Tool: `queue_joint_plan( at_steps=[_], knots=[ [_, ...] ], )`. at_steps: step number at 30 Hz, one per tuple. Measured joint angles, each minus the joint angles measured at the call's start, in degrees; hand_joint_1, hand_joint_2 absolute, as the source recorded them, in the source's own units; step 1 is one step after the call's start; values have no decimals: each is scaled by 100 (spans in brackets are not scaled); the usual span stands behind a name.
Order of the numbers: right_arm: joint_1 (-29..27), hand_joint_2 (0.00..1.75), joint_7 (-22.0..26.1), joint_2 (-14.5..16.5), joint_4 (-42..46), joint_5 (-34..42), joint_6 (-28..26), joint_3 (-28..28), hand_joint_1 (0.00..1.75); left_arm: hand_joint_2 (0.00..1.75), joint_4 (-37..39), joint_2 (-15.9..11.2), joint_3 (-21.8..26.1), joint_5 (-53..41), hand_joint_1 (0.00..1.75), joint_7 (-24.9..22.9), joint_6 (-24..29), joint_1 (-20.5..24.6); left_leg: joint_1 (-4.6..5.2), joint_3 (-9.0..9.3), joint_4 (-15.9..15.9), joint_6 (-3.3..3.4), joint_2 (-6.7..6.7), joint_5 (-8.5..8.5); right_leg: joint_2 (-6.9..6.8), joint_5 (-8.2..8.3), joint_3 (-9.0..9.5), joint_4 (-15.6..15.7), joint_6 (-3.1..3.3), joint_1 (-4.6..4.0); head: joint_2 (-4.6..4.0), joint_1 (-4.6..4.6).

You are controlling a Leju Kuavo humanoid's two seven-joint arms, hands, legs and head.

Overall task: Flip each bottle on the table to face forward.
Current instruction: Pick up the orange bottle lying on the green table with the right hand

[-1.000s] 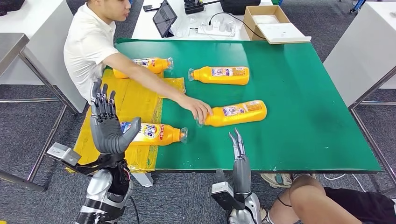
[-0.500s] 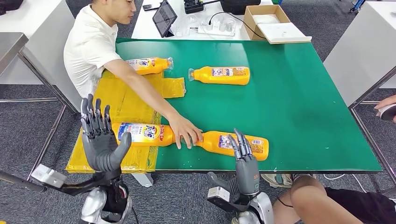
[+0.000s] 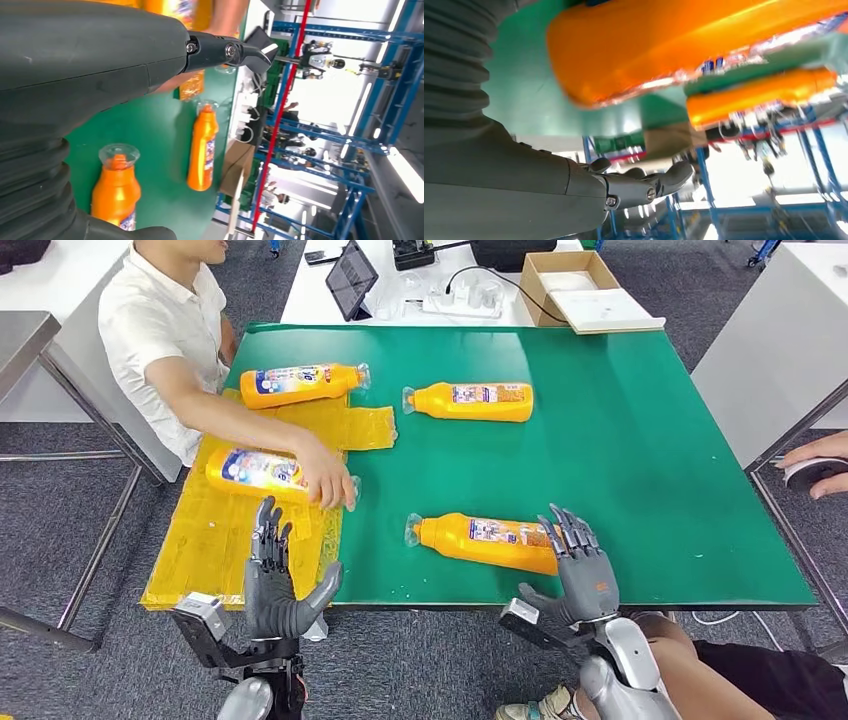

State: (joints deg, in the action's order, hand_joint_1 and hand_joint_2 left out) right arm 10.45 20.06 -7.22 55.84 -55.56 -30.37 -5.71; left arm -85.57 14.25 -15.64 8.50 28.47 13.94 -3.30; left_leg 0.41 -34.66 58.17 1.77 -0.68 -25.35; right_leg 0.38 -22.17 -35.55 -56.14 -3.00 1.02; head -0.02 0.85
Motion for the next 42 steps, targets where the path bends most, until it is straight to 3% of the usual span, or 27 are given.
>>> queue_joint_plan(
  at_steps=[3, 7, 19, 21, 25, 30, 34, 39, 42],
  knots=[
    [372, 175, -283, -16, -509, -157, 35, -100, 0, 175, 126, 1, -35, 354, 0, -315, -336, 49, -2, 0, 0, 0, -2, 1, 0, -1, 0, -1, 1, -2, 0, 1],
    [660, 175, -468, -74, -993, -397, -203, -252, 0, 175, 220, 1, -67, 422, 0, -364, -454, 56, -2, -6, 0, 1, -7, 0, -1, -2, -1, 0, 1, -1, 0, 2],
    [1133, 175, -427, -42, -1665, -80, 82, -350, 0, 175, 334, 1, -72, 411, 0, -355, -454, 88, -2, -8, 0, 2, -12, -1, -2, -3, -2, 0, 0, -1, 0, 1],
    [1211, 175, -446, -16, -1800, -68, 204, -366, 0, 175, 343, 1, -81, 411, 0, -355, -457, 101, -2, -7, 0, 2, -10, -1, -1, -3, -2, 0, 0, -2, 0, 1],
    [1441, 175, -577, 25, -2147, -50, 761, -445, 30, 175, 345, -1, -105, 410, 0, -386, -475, 137, -2, 4, 0, 1, 1, -2, 1, -3, 3, 1, 1, -2, 0, 1],
    [1659, 175, -634, 31, -2431, -21, 1184, -552, 30, 175, 345, -5, -105, 411, 0, -435, -495, 141, -2, 31, 0, 0, 10, -5, 5, -4, 28, 3, 2, -2, 0, 2],
    [1721, 175, -639, 33, -2532, -20, 1199, -597, 173, 175, 345, -6, -105, 411, 0, -447, -495, 140, -1, 44, 0, 0, 10, -5, 5, -4, 40, 4, 2, -2, 0, 2],
    [1762, 175, -484, 33, -2583, 183, 1244, -619, 175, 175, 345, -6, -105, 411, 0, -454, -509, 141, -2, 57, 0, -1, 9, -4, 4, -4, 52, 3, 2, -2, 0, 2],
    [1764, 175, -83, 43, -2595, 535, 1443, -609, 175, 175, 351, -11, -108, 465, 0, -455, -654, 163, -2, 60, 0, -1, 11, -5, 5, -4, 54, 3, 2, -3, 0, 2]
  ],
)
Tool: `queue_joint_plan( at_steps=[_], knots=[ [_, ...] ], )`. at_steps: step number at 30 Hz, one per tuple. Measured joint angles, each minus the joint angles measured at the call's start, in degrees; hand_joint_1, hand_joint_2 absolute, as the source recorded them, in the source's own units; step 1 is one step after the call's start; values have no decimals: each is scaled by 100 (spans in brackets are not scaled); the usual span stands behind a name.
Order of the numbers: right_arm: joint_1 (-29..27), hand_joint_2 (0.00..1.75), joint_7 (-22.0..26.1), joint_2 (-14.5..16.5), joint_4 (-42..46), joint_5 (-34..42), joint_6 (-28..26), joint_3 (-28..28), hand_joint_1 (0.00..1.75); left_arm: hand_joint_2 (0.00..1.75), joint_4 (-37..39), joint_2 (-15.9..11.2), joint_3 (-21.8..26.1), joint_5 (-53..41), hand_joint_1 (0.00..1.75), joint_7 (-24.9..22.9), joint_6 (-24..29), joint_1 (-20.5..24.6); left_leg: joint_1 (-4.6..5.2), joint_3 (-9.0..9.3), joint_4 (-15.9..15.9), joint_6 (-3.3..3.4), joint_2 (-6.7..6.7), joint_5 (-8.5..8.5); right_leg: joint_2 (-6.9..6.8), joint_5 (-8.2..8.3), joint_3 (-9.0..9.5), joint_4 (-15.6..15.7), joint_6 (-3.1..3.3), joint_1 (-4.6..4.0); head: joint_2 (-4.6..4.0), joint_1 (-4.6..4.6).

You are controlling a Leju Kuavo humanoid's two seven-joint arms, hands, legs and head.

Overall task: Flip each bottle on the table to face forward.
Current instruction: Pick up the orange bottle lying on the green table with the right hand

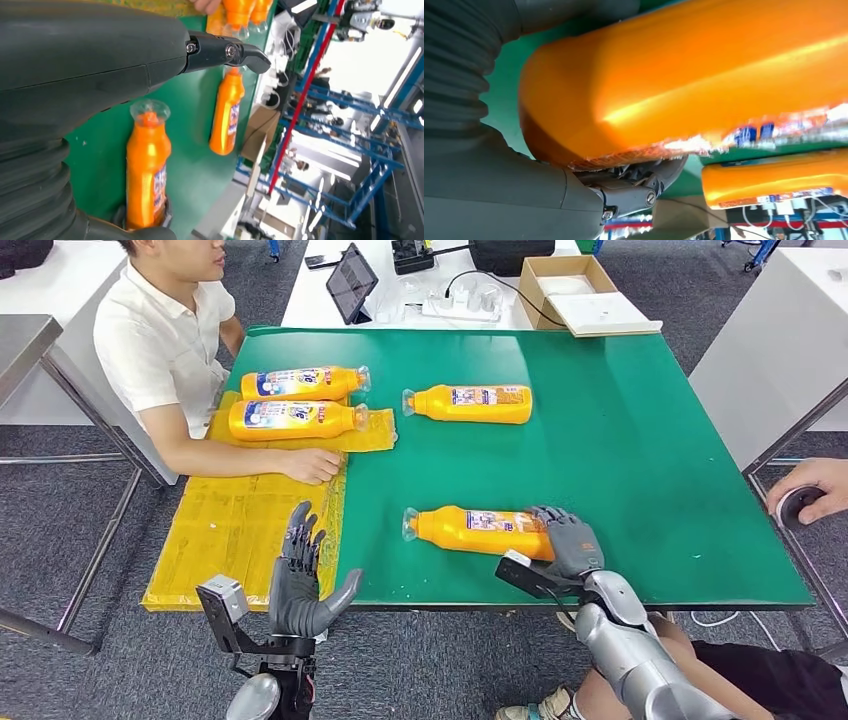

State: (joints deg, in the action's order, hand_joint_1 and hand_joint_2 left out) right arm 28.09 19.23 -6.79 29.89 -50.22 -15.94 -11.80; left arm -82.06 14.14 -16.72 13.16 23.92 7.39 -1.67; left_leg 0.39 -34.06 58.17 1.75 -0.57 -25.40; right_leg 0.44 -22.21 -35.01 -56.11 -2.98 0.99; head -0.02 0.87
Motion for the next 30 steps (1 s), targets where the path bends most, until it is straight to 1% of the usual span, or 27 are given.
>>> queue_joint_plan(
  at_steps=[2, 4, 9, 13, 16, 23, 27, 30],
  knots=[
    [-11, 175, 410, 7, 0, 311, 243, 15, 175, 175, 21, -8, -5, 66, 0, -1, -142, 38, 0, 2, 0, -2, 4, -2, 5, 0, 0, 0, 0, -1, 0, 1],
    [-47, 175, 696, 23, 4, 505, 353, 22, 175, 175, 49, -15, -18, 107, 0, 8, -228, 74, -1, 4, 0, -3, 6, -4, 10, 0, 0, 0, 0, -1, 0, 1],
    [-234, 175, 1048, 98, 151, 1020, 238, 32, 175, 175, 68, -26, -47, 260, 0, 176, -263, 83, -2, 0, 0, -3, 5, -4, 11, -1, 1, -1, 1, -1, 0, 1],
    [-532, 175, 1172, 216, 578, 1425, -87, 69, 175, 175, 69, -26, 25, 576, 0, 210, -217, 44, -2, -12, 0, -3, 3, -3, 10, 0, -7, -2, 0, -1, 0, 1],
    [-706, 175, 1183, 291, 909, 1533, -165, 80, 175, 175, 72, -26, 99, 662, 0, 221, -215, 1, -2, -25, 0, -3, -2, -1, 10, 0, -20, -3, 0, -1, 0, -1],
    [-830, 175, 1200, 353, 1237, 1580, -195, 82, 175, 175, 73, -26, 173, 667, 0, 230, -215, -18, -1, -37, 0, -3, -7, -2, 8, -1, -26, -2, 0, 2, 0, 0],
    [-937, 175, 1368, 381, 1496, 1812, -428, 93, 175, 175, 73, -26, 189, 667, 0, 274, -209, -41, 0, -43, 0, -2, -9, -2, 6, -1, -29, -1, 0, 2, 0, 1],
    [-1085, 175, 1398, 452, 2022, 2054, -632, 96, 175, 175, 72, -26, 193, 498, 0, 467, -31, -82, -1, -44, 0, -3, -6, -3, 7, -1, -34, -1, 0, 1, 0, -1]
  ],
)
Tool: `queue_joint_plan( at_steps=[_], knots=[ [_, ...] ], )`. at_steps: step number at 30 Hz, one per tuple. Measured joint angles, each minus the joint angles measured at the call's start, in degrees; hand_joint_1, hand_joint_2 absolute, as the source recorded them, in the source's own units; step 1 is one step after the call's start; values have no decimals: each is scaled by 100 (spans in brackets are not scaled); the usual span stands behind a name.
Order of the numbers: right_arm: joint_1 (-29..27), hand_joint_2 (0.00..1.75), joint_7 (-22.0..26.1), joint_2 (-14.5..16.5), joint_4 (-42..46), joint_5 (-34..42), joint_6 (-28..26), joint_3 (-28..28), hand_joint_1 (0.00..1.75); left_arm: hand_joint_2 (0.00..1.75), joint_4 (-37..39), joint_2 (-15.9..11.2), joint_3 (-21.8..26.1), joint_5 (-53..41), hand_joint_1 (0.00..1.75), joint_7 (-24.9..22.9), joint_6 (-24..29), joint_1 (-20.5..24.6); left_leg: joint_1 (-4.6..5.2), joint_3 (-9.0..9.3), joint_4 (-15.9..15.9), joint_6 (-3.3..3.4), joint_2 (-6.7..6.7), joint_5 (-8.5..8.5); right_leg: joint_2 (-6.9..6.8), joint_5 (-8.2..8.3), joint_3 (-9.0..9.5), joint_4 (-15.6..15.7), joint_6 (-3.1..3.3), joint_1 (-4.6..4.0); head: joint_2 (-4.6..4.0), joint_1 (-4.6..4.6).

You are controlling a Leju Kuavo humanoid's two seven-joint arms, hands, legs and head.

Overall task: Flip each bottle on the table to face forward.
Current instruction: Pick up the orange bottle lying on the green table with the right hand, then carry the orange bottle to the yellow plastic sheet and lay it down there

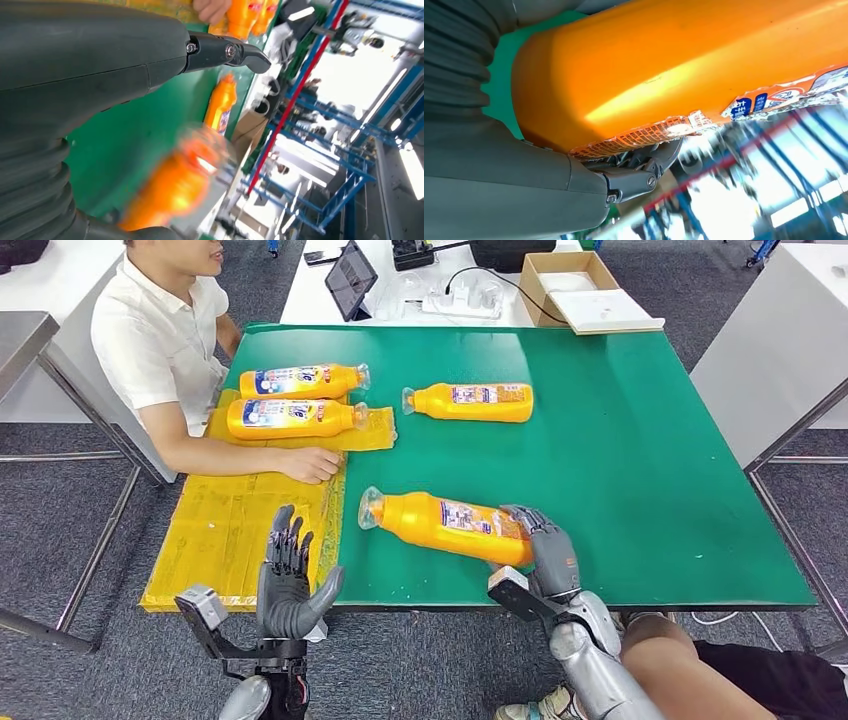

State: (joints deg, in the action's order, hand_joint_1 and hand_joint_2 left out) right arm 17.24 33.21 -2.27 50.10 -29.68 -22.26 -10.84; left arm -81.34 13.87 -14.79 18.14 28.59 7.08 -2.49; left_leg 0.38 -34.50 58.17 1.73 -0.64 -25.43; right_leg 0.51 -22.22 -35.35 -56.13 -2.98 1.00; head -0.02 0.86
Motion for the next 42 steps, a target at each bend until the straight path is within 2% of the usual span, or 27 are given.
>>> queue_joint_plan(
  at_steps=[3, 6, 13, 16, 20, 23, 28, 30, 36, 38, 42],
  knots=[
    [-149, 175, -23, 90, 654, 230, -146, 1, 175, 175, -1, -13, 24, -359, 0, 262, 416, -19, -3, -2, 0, -1, -1, 0, 0, -1, -5, 0, 1, -2, 0, 0],
    [-264, 175, -27, 151, 1139, 313, -197, 2, 175, 175, -1, -41, 113, -435, 0, 304, 560, -16, -6, -3, 0, -1, 1, 0, 0, -1, -7, -1, 1, -4, 0, 0],
    [-499, 175, 177, 245, 1748, 665, -270, 57, 175, 175, -6, -74, 259, -456, 0, 304, 528, -27, -4, -5, 0, -1, -1, 1, 0, 0, -6, -1, 1, -1, 0, 2],
    [-687, 175, 334, 344, 2122, 865, -370, 86, 175, 175, -1, -111, 292, -780, 0, 223, 468, -38, -3, -8, 0, -1, -1, 0, 0, -1, -9, 0, 1, -2, 0, 2],
    [-781, 175, 393, 490, 2397, 1091, -361, 87, 175, 175, 129, -157, 291, -854, 0, 11, 162, -7, -4, -10, 0, -2, 3, -1, 1, -1, -14, 0, 1, -2, 0, 1],
    [-742, 175, 397, 593, 2369, 1185, -235, 76, 175, 175, 223, -163, 283, -596, 0, -43, -246, 17, -5, -11, 0, -2, 4, 0, 0, -1, -14, -1, 1, -2, 0, 2],
    [-508, 175, 450, 780, 1936, 1108, 132, -199, 175, 175, 176, -160, 80, 45, 0, -84, -1491, 27, -5, -10, 0, -2, 4, 3, 1, 0, -13, -2, 1, -2, 0, 2],
    [-458, 175, 472, 881, 1729, 1004, 171, -396, 175, 175, 118, -151, -7, 395, 0, -217, -1797, 42, -6, -10, 0, -2, 3, 3, 1, 0, -14, -3, 1, -3, 0, 2],
    [-391, 175, 495, 1199, 1123, 821, 136, -1099, 175, 175, 58, -104, -255, 1012, 0, -600, -2073, 214, -9, -12, -1, -3, 3, 2, 1, -1, -16, -3, 3, -5, 0, 2],
    [-335, 175, 496, 1246, 883, 826, 114, -1327, 175, 175, -1, -104, -356, 1112, 0, -566, -2166, 243, -9, -12, -1, -3, 3, 2, 1, -2, -16, -3, 3, -5, 0, 2],
    [-230, 175, 496, 1292, 457, 875, 83, -1610, 175, 175, -201, -105, -432, 967, 0, -288, -2030, 241, -7, -12, 0, -3, 2, 2, 0, -2, -16, -1, 3, -3, 0, 3]
  ],
)
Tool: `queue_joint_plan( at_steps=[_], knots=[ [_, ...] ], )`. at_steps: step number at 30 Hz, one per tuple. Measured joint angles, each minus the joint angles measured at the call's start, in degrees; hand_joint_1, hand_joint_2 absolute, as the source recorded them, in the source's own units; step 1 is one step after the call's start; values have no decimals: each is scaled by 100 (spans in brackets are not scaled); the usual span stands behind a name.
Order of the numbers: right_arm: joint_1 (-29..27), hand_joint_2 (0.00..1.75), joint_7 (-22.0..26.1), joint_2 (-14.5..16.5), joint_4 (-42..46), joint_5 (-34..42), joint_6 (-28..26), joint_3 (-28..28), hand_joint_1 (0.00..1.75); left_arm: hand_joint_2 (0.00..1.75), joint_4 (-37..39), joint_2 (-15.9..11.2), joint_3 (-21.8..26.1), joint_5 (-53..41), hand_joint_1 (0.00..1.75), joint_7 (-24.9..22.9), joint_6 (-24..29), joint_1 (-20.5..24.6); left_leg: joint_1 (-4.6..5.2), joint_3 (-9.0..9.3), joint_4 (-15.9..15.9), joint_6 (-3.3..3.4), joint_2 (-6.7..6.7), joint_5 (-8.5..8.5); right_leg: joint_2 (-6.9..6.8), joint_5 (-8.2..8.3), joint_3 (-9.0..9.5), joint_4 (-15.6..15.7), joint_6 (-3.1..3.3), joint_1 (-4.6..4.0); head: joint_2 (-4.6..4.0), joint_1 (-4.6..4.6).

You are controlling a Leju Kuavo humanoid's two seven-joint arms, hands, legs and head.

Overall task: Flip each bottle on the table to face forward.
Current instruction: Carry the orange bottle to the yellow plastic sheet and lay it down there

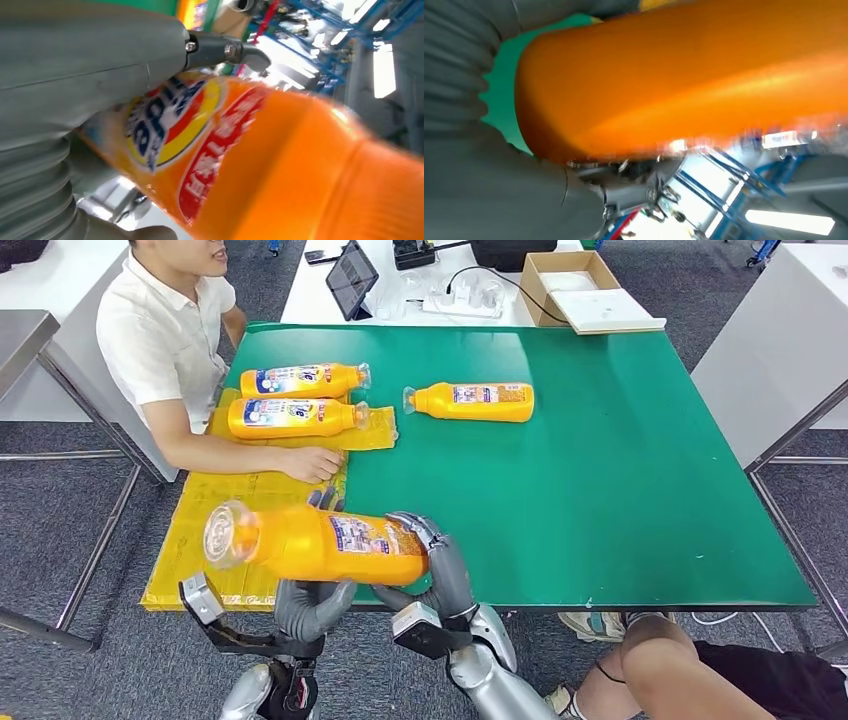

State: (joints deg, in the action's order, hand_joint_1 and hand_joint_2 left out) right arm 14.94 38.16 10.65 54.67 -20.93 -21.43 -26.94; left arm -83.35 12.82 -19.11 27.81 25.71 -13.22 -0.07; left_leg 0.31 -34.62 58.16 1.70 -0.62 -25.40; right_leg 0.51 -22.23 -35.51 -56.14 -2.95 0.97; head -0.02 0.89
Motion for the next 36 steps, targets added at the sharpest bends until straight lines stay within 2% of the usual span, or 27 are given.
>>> queue_joint_plan(
  at_steps=[9, 13, 17, 27, 28, 31, 32, 35, 36],
  knots=[
    [84, 175, 2, 82, -546, 30, 31, -140, 175, 175, -137, -5, -3, -467, 3, 255, 370, -49, 0, 0, 0, 0, 2, 0, 1, 0, -2, 0, -1, -1, 0, -1],
    [114, 175, -18, 140, -650, 4, 114, -193, 175, 175, -139, 7, -16, -820, 170, 491, 674, -60, -1, 0, 0, 0, 4, 0, 1, 0, -4, 0, 0, -1, 0, -1],
    [195, 175, -57, 184, -739, -16, 280, -262, 175, 175, -143, 10, -38, -994, 175, 662, 779, -56, 0, 0, 0, 0, 3, 0, 2, 0, -4, 0, 0, -1, 1, -1],
    [253, 175, -80, 188, -828, -51, 357, -355, 175, 175, -135, 10, -11, -1033, 175, 695, 850, -44, 0, 0, 0, 0, 3, 0, 2, 1, -4, 0, -1, -1, 0, -1],
    [254, 175, -81, 189, -833, -51, 358, -360, 169, 175, -135, 10, -7, -1041, 175, 694, 853, -44, 0, 0, 0, 0, 3, 0, 2, 0, -5, 0, -1, -1, 0, -1],
    [250, 175, -86, 187, -840, -49, 367, -366, 48, 175, -116, 10, -12, -1186, 175, 599, 908, -23, 0, 0, 0, 0, 3, 0, 2, 0, -6, 0, 0, -1, 0, -1],
    [247, 175, -89, 182, -838, -38, 388, -368, 12, 175, -90, 10, -25, -1256, 175, 543, 920, 6, 0, 0, 0, 0, 2, 0, 2, 0, -6, 0, 0, -1, 0, -1],
    [233, 175, -105, 145, -792, 32, 532, -368, 9, 175, 53, 10, -95, -1344, 175, 436, 905, 128, 0, 0, 0, 0, 3, 0, 2, 1, -5, 0, -1, 0, 0, 0],
    [231, 131, -111, 126, -768, 51, 573, -366, 6, 175, 98, 10, -120, -1346, 175, 425, 902, 157, 1, 0, 0, 0, 5, 0, 3, 2, -5, 0, -1, 0, 0, 0]
  ],
)
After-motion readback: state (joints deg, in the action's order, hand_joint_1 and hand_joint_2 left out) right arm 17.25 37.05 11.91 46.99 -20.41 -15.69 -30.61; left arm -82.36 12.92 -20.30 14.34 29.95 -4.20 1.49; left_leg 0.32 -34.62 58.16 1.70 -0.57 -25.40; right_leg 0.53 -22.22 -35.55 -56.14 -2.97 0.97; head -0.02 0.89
